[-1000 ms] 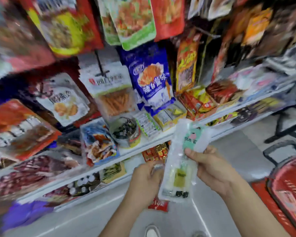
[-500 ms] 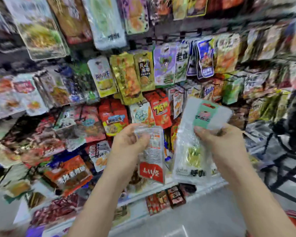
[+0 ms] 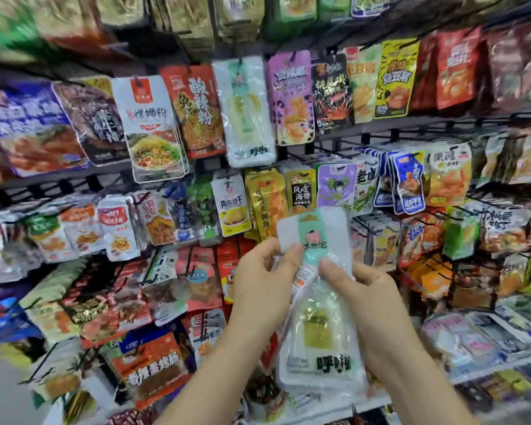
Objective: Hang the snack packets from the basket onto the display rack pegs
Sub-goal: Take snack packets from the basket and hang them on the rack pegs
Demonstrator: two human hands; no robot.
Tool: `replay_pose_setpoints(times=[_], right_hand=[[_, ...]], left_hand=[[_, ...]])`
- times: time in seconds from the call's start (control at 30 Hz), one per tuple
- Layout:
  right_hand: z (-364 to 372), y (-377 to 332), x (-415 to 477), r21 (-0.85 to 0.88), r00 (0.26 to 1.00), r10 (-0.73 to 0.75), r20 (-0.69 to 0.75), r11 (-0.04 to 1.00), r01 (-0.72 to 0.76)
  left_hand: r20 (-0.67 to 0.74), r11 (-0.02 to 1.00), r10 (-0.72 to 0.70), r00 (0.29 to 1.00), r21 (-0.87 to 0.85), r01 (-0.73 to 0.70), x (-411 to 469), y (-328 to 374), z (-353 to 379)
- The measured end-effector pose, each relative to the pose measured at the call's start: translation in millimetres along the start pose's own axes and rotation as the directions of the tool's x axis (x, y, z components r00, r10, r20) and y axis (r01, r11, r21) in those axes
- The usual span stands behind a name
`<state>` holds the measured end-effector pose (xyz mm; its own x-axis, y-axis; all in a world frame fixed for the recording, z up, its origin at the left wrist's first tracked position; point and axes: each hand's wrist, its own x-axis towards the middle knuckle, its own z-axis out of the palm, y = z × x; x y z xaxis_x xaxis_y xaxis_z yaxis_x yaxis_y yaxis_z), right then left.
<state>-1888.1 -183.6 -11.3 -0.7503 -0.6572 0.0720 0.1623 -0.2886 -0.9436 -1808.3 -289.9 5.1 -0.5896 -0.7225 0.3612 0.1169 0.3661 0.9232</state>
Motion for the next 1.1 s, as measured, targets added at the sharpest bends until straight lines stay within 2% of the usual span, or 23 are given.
replay_pose_setpoints(times=[0.1, 0.17, 0.33, 0.43, 0.57, 0.7, 0.77, 0.9, 1.0, 1.1], right_hand=[[33, 4, 13, 0.192, 0.991, 0.124, 0.047, 0.973, -0.13], [54, 10, 24, 0.277, 0.984, 0.161, 0.077, 0.945, -0.177], [87, 5, 49, 0.341, 0.98, 0.165, 0.112, 0.92, -0.194], [98, 2, 62, 0.363, 0.985, 0.086, 0.153, 0.922, -0.137], [108, -15, 78, 0.254, 0.993, -0.039, 0.112, 0.967, 0.01], [106, -26, 101, -0.019, 0.988, -0.151, 0.027, 0.988, 0.151], [96, -33, 112, -0.131, 0.987, -0.158, -0.029, 0.979, 0.153], [59, -63, 140, -0.174, 0.97, -0.204, -0.136, 0.968, 0.179], [43, -96, 160, -0.223, 0.921, -0.372, -0.114, 0.913, 0.341], [55, -130, 180, -0.264, 0.859, -0.51, 0.033, 0.825, 0.5]], left_hand=[[-0.135, 0.99, 0.139, 0.981, 0.033, -0.136, 23, 0, -13], [-0.171, 0.979, 0.196, 0.966, 0.091, -0.182, 38, -3, -23], [-0.195, 0.954, 0.291, 0.937, 0.14, -0.267, 83, -8, -48], [-0.216, 0.942, 0.33, 0.919, 0.139, -0.305, 111, -1, -58], [-0.208, 0.931, 0.364, 0.908, 0.094, -0.352, 142, 9, -60], [-0.225, 0.922, 0.383, 0.896, 0.042, -0.384, 171, 22, -56], [-0.252, 0.92, 0.386, 0.887, 0.042, -0.389, 189, 29, -58], [-0.276, 0.929, 0.365, 0.889, 0.055, -0.365, 225, 48, -66], [-0.278, 0.927, 0.372, 0.886, 0.155, -0.341, 246, 63, -58], [-0.282, 0.924, 0.366, 0.887, 0.221, -0.312, 266, 73, -51]])
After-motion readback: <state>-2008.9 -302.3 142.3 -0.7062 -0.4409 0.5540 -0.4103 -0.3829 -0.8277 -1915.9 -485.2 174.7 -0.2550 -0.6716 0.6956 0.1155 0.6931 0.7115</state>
